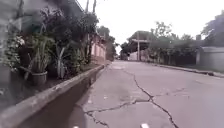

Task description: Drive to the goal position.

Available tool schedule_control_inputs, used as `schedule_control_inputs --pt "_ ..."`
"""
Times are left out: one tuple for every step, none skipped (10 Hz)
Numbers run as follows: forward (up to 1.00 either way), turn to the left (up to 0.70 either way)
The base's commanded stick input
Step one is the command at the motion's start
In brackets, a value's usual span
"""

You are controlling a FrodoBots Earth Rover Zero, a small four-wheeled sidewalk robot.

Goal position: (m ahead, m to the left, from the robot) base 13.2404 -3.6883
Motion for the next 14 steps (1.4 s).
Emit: schedule_control_inputs --pt "0.85 0.0" --pt "0.85 0.0" --pt "0.85 -0.02" --pt "0.85 -0.01" --pt "0.85 0.0" --pt "0.85 0.0" --pt "0.85 0.0" --pt "0.85 0.0" --pt "0.85 0.0" --pt "0.85 0.0" --pt "0.85 0.0" --pt "0.85 -0.15" --pt "0.85 -0.23" --pt "0.85 -0.21"
